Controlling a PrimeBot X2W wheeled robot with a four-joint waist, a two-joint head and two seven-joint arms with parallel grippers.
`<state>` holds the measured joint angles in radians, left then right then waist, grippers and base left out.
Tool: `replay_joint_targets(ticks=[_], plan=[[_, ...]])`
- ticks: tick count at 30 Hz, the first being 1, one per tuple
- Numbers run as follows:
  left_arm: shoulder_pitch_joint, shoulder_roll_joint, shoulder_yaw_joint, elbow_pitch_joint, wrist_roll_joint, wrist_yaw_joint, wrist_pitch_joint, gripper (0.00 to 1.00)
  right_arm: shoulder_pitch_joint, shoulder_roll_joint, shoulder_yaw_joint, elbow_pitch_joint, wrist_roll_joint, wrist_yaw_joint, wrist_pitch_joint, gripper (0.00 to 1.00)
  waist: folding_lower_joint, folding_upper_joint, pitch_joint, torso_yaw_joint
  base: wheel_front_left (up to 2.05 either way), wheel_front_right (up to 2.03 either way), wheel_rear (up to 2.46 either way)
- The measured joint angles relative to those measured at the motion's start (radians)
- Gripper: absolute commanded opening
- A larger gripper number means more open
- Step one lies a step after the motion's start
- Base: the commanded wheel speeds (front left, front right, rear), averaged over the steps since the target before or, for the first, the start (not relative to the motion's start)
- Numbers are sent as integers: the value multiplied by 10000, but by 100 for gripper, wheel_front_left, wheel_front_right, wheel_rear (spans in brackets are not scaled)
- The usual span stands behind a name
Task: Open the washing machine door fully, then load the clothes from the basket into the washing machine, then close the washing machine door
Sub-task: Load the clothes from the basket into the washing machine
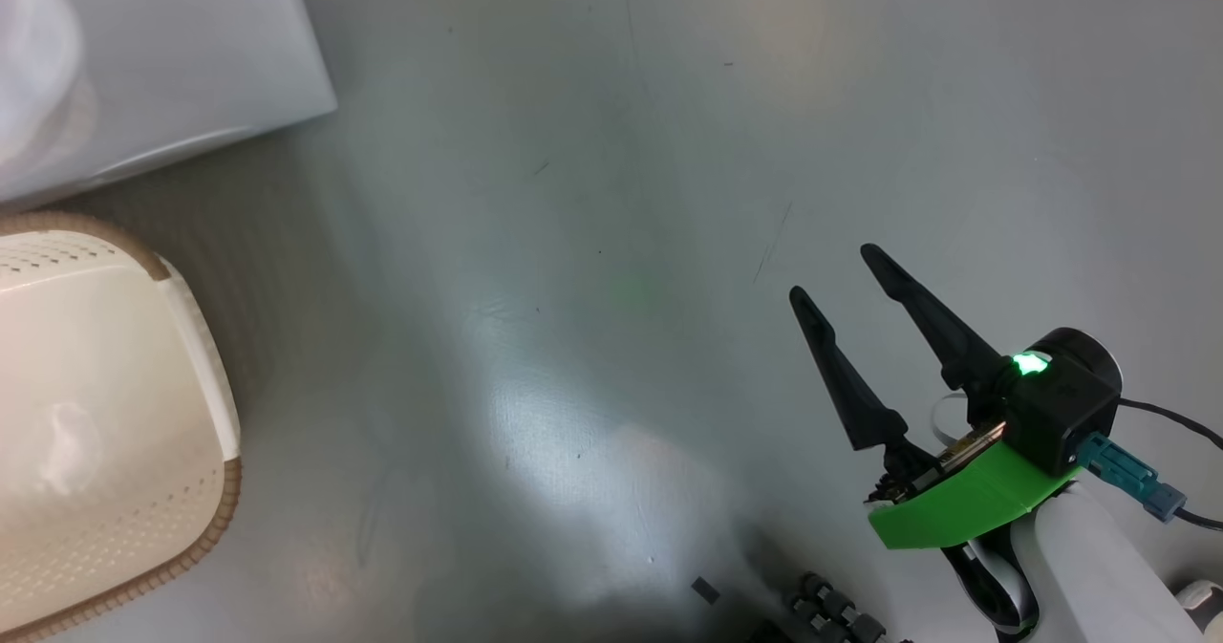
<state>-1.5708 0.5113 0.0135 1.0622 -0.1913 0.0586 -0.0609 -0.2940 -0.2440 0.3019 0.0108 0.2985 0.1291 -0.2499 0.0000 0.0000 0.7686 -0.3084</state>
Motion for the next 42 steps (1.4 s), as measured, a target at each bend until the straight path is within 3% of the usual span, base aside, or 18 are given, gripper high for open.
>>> replay_joint_targets(ticks=[1,2,3,4,14,22,29,42], plan=[[-31,-6,2,82,-2,2,-23,0,0,0,0,2,0,0,0,100,0,0,25,4,0,0,0],[-40,-13,-2,161,-2,65,-71,9,0,8,-2,4,0,0,0,100,0,0,37,16,0,0,0],[-48,-25,-21,215,-2,123,-150,89,0,12,-2,4,0,0,0,100,0,0,43,32,0,0,0],[-66,-40,-21,284,-2,165,-219,100,0,15,0,6,0,0,0,100,0,-1,44,52,0,0,0],[-70,-263,-121,746,-105,123,-568,100,-1,4,-4,40,-2,0,0,100,0,0,-173,230,0,0,0],[229,-541,-81,1179,-510,-265,-1070,100,5,-157,-107,59,-65,0,0,100,0,0,-695,553,0,0,0],[1171,-807,-161,1252,-709,-744,-1553,100,90,-311,-579,65,-163,0,0,100,-1,0,-1207,994,0,0,0],[4338,-1275,-107,585,-1352,-1526,-1871,100,709,-364,-1135,284,-314,0,0,100,0,0,-2885,1573,0,0,0]])
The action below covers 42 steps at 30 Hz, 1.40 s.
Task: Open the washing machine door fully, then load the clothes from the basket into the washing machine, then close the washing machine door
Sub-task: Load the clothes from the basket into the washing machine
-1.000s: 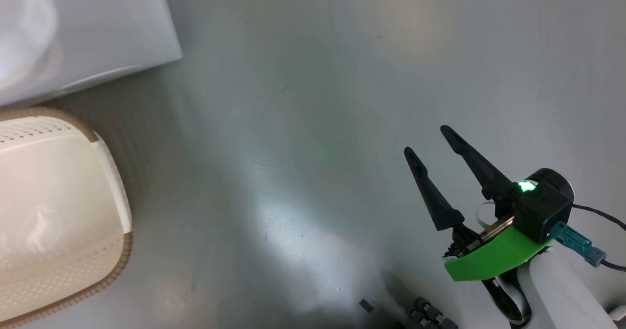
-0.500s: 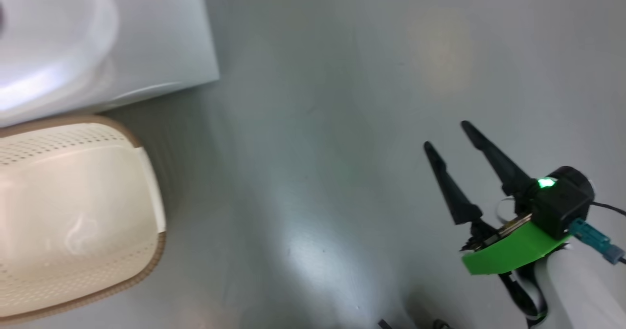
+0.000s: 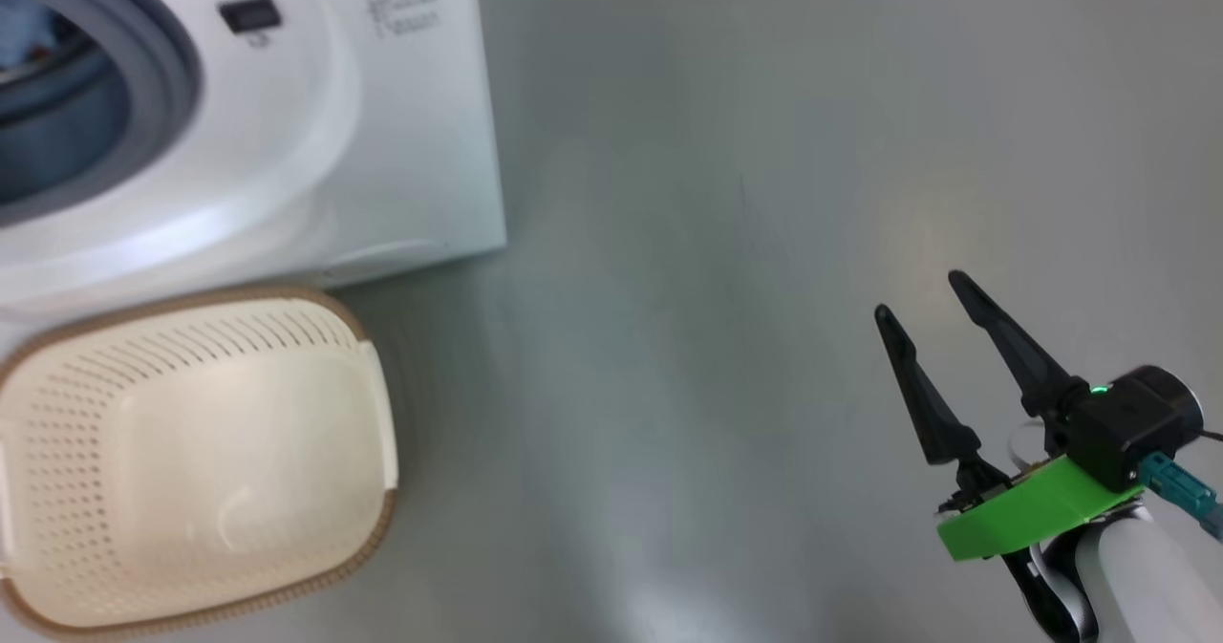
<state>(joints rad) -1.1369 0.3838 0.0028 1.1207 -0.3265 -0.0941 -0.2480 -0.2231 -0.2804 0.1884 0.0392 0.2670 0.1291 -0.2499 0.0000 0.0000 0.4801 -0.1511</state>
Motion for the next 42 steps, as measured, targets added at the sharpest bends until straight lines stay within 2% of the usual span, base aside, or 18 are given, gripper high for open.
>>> replay_joint_targets(ticks=[6,13,29,35,42], plan=[[1810,-119,59,-1022,-295,-178,-4,100,488,199,-268,144,-144,0,0,100,-1,-1,-927,119,0,0,0],[4226,-663,267,-2991,-848,-219,-73,100,1091,357,-562,251,-286,0,0,100,0,0,-2028,222,0,0,0],[10321,-1893,368,-8403,-1455,980,343,100,2405,918,-861,-67,-775,0,291,100,0,0,-4218,525,0,0,0],[11597,-2140,435,-9593,-1536,1269,370,100,2568,1058,-846,-240,-811,0,372,100,0,0,-4684,650,0,0,0],[12473,-2347,571,-10305,-1632,1647,368,100,2698,1141,-775,-244,-811,0,370,100,0,0,-4919,681,0,0,0]])
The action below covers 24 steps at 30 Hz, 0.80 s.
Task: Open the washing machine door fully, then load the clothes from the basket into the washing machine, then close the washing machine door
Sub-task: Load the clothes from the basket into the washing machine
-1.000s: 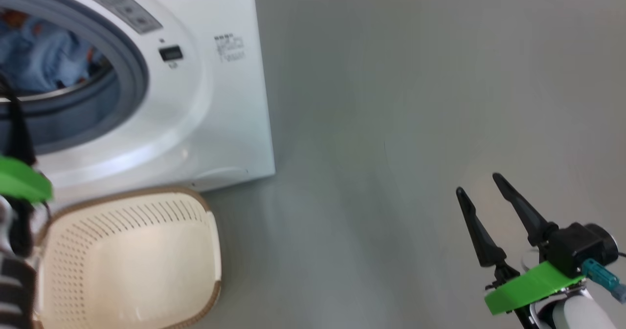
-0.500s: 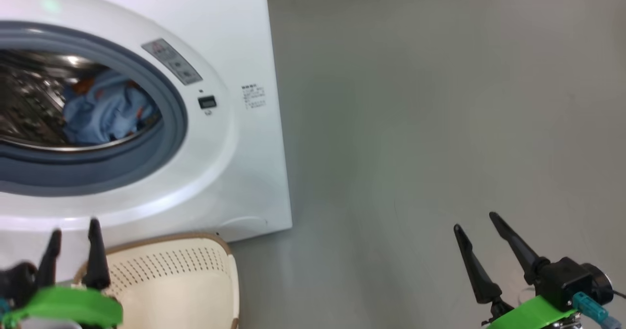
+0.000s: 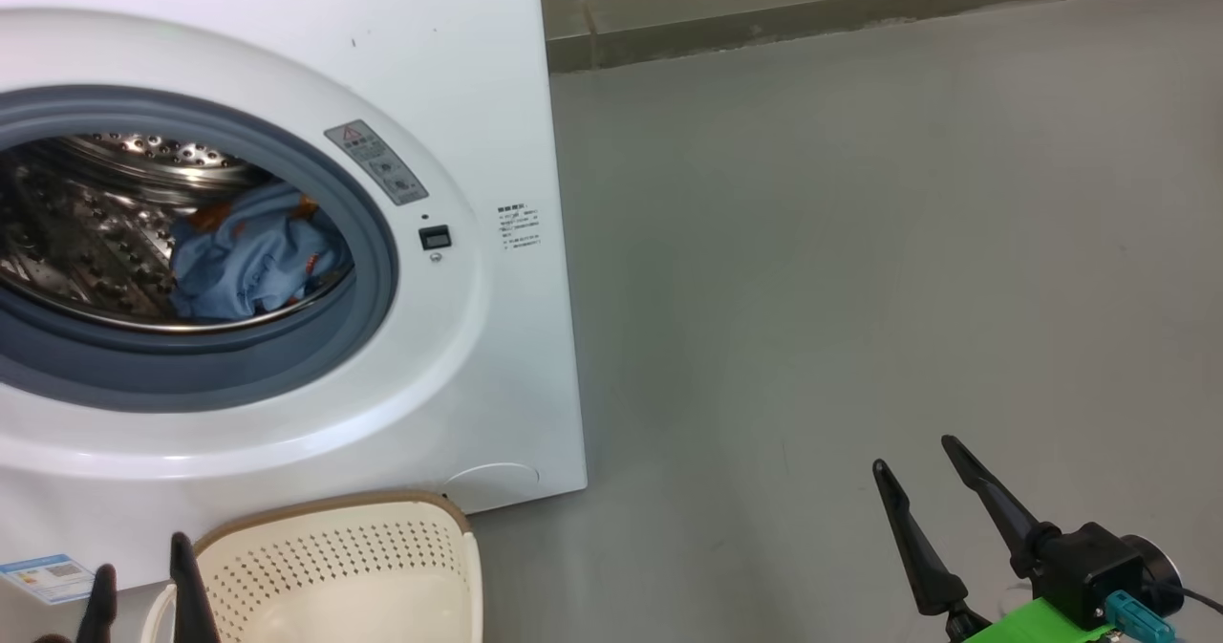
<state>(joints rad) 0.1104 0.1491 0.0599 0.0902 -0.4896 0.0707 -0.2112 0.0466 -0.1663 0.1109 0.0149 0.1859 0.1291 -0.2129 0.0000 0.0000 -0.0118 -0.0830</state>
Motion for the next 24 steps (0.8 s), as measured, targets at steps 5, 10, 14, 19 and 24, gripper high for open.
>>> replay_joint_targets(ticks=[5,10,14,19,24], plan=[[389,-130,-67,-278,2,134,-15,100,78,63,29,10,0,0,-12,100,0,0,-79,40,0,0,0],[544,-201,-184,-370,15,222,-35,100,151,98,71,29,-2,0,-15,100,0,0,-131,134,0,0,0],[546,-245,-226,-420,15,236,-88,100,151,98,111,40,-2,0,-44,100,0,0,-172,201,0,0,0],[568,-253,-257,-468,17,320,-88,100,151,96,142,40,-2,0,-44,100,0,0,-190,243,0,0,0],[593,-270,-322,-541,19,395,-88,100,151,96,176,50,-2,0,-44,100,1,0,-201,312,0,0,0]])
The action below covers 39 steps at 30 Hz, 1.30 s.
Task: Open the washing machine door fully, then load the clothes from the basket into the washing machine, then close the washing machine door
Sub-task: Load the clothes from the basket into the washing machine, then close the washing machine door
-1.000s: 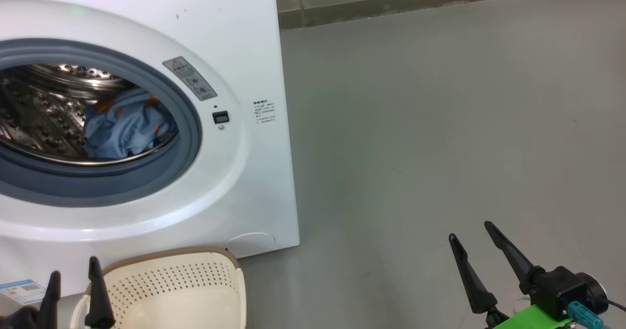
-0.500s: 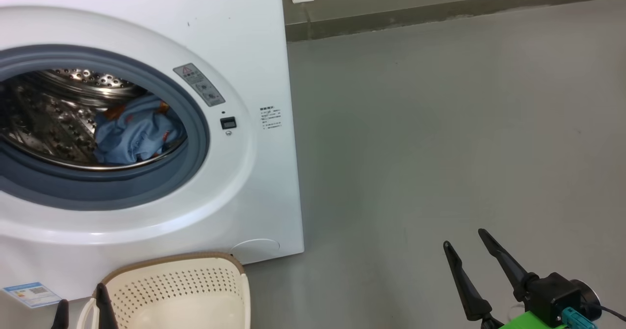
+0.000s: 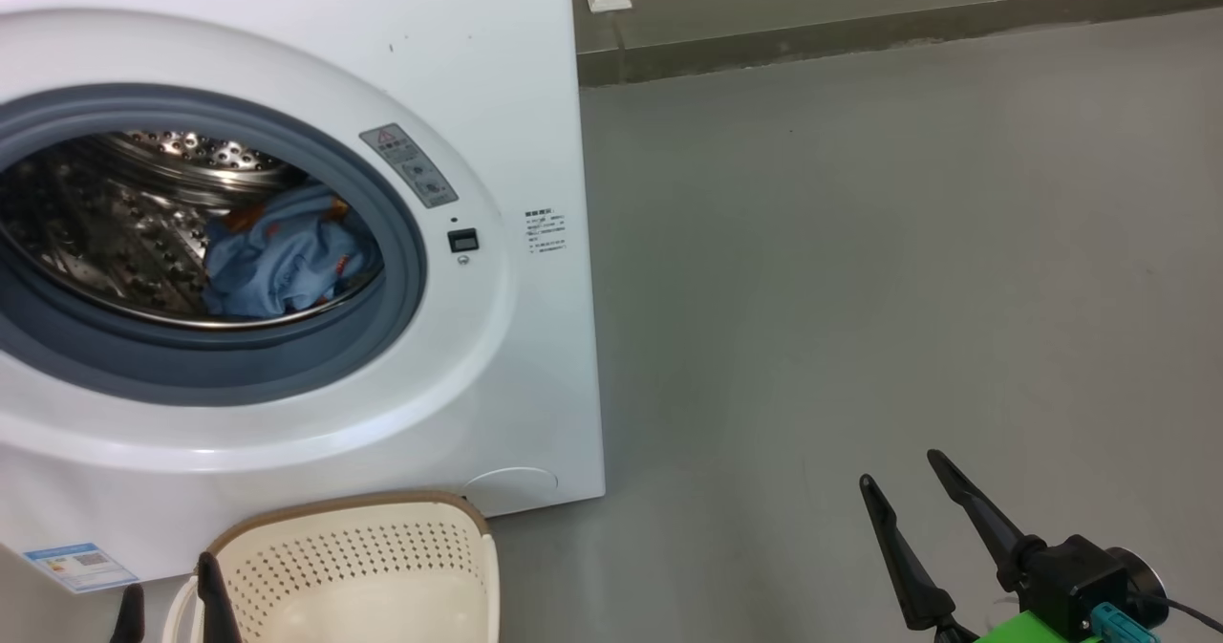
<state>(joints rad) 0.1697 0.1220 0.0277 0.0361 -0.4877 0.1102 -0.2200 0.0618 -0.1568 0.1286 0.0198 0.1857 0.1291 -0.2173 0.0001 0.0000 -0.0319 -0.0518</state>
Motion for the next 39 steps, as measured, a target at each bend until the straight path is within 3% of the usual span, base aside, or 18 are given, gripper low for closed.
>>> replay_joint_targets(ticks=[15,39], plan=[[183,-29,-201,-305,163,102,104,100,8,54,111,31,-15,0,-12,100,-1,0,-86,636,0,0,0],[182,-21,-456,-401,163,192,148,100,8,67,159,146,-29,0,-12,100,0,0,-79,617,0,0,0]])
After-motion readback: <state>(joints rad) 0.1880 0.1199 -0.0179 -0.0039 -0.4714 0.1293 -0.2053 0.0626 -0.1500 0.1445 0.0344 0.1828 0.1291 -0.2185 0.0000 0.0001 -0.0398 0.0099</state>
